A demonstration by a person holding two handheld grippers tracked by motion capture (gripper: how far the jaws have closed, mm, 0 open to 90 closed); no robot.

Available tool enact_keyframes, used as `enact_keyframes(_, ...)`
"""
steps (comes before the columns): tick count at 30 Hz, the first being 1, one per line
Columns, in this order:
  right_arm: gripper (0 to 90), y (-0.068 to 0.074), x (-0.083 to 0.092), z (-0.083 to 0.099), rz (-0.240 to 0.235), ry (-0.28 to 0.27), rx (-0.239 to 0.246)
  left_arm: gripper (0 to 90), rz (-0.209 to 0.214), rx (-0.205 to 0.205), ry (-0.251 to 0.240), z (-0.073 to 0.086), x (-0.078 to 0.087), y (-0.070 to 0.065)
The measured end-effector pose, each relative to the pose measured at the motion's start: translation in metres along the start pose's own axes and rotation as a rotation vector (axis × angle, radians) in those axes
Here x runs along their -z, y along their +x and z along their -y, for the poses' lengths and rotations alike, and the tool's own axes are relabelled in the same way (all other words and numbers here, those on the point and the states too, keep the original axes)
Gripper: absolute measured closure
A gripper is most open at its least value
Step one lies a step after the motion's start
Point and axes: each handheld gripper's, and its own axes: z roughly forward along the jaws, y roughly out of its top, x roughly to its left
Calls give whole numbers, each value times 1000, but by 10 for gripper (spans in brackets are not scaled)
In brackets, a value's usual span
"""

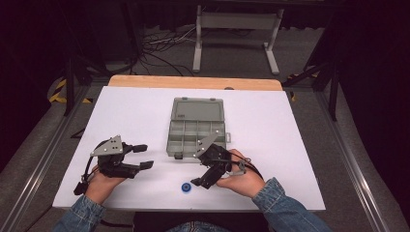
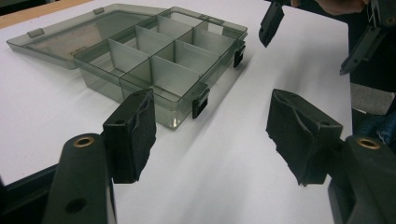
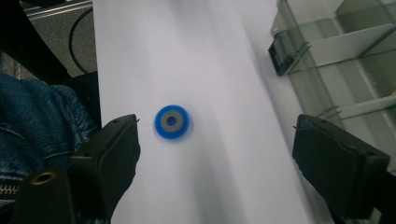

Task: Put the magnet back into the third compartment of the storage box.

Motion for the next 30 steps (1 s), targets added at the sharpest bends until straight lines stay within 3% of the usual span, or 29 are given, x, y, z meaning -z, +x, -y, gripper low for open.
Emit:
enact_keyframes(15, 159, 11, -31, 5, -63, 48, 9, 332, 6, -3, 1, 0, 0, 1)
enact_keyframes(30, 182, 20, -47, 5, -79, 79, 39, 331, 10, 1, 0, 0, 0, 1)
